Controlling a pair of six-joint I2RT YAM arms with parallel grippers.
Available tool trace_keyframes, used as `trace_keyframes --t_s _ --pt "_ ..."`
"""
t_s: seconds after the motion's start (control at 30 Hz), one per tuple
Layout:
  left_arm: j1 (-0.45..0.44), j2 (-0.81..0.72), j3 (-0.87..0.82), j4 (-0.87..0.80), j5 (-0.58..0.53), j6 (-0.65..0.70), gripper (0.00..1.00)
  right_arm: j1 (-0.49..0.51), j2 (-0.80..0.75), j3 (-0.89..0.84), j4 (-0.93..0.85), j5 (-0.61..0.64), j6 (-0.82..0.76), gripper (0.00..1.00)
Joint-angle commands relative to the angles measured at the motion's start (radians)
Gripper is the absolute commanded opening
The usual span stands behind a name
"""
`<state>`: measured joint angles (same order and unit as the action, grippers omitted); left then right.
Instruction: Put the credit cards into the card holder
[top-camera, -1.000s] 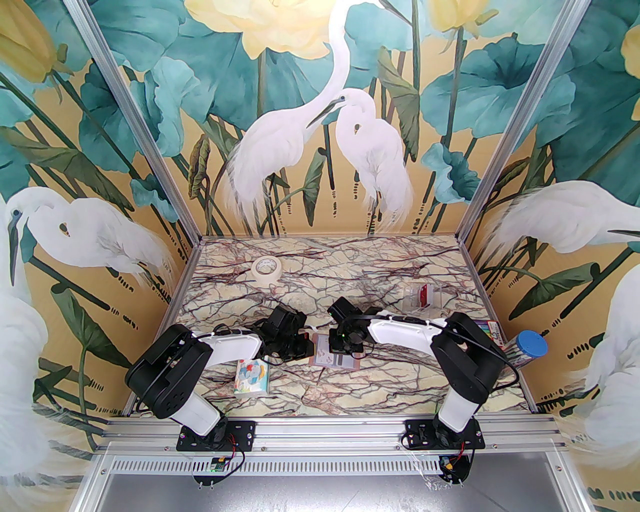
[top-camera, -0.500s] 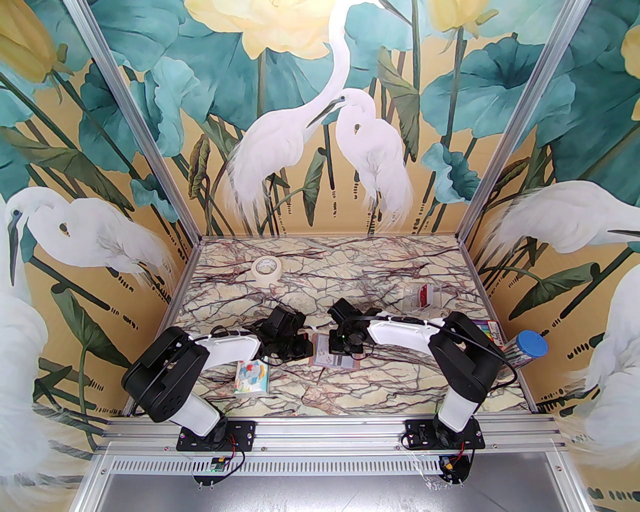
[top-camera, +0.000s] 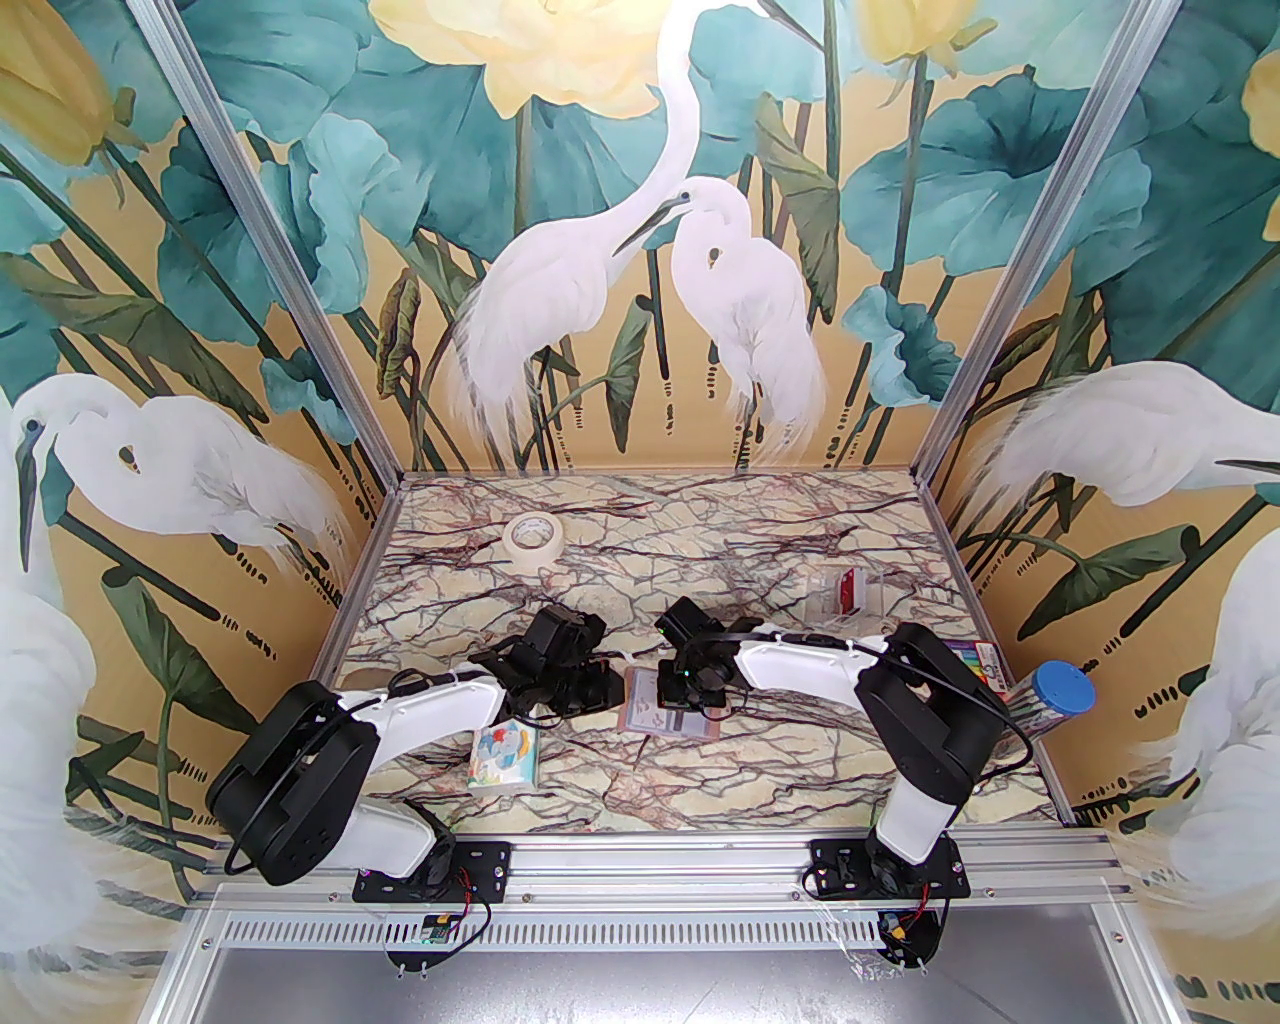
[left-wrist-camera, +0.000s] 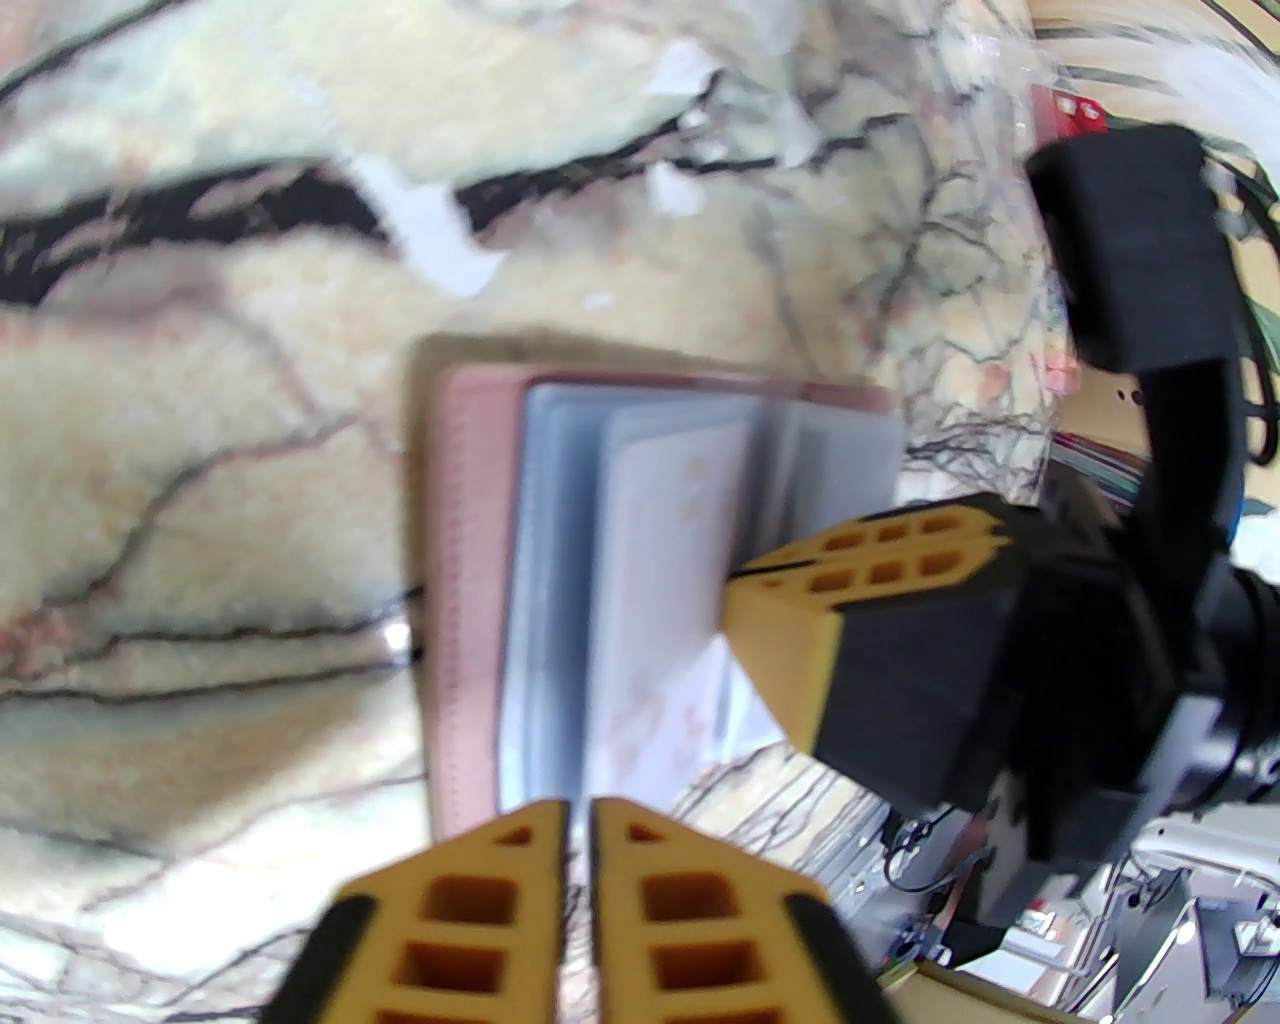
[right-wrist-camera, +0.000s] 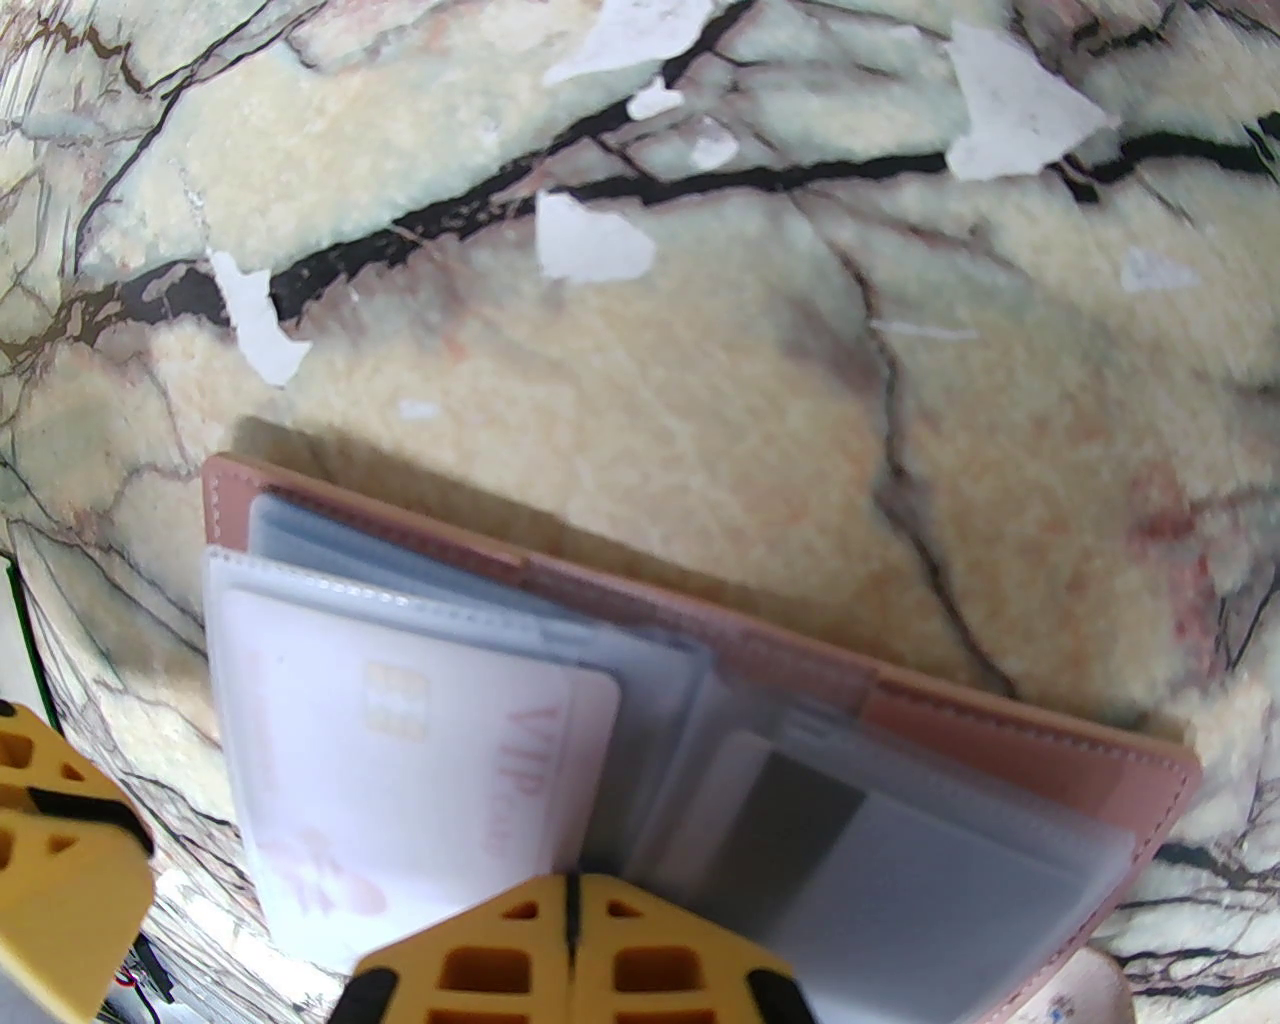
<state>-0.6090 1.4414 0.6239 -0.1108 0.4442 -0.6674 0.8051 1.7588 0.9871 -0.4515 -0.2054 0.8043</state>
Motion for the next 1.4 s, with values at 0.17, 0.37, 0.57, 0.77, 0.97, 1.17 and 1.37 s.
trace_keyframes --t_s 0.17,0.37,0.57,0.77,0.97,1.17,1.37 --pt "-0.008 0.034 0.001 0.068 0.048 -0.001 0.38 0.001 0.034 -0.031 -0.021 0.023 -0.011 0.03" --pt "-0.01 0.082 0.009 0.108 0.089 -0.013 0.34 0.0 0.032 -0.033 -0.019 0.023 -0.011 0.04" --pt "-0.025 0.105 0.02 0.109 0.084 -0.014 0.29 0.0 0.029 -0.036 -0.018 0.021 -0.011 0.03" --pt "-0.027 0.126 0.02 0.114 0.085 -0.02 0.28 0.0 0.027 -0.039 -0.016 0.02 -0.013 0.03" --pt "-0.038 0.125 0.019 0.14 0.107 -0.031 0.22 0.0 0.028 -0.04 -0.013 0.018 -0.015 0.03" --pt "-0.042 0.122 0.018 0.179 0.139 -0.053 0.2 0.0 0.019 -0.04 -0.015 0.021 -0.011 0.04" --pt "-0.045 0.117 0.011 0.209 0.155 -0.07 0.2 0.0 -0.101 -0.053 -0.026 0.053 0.005 0.16"
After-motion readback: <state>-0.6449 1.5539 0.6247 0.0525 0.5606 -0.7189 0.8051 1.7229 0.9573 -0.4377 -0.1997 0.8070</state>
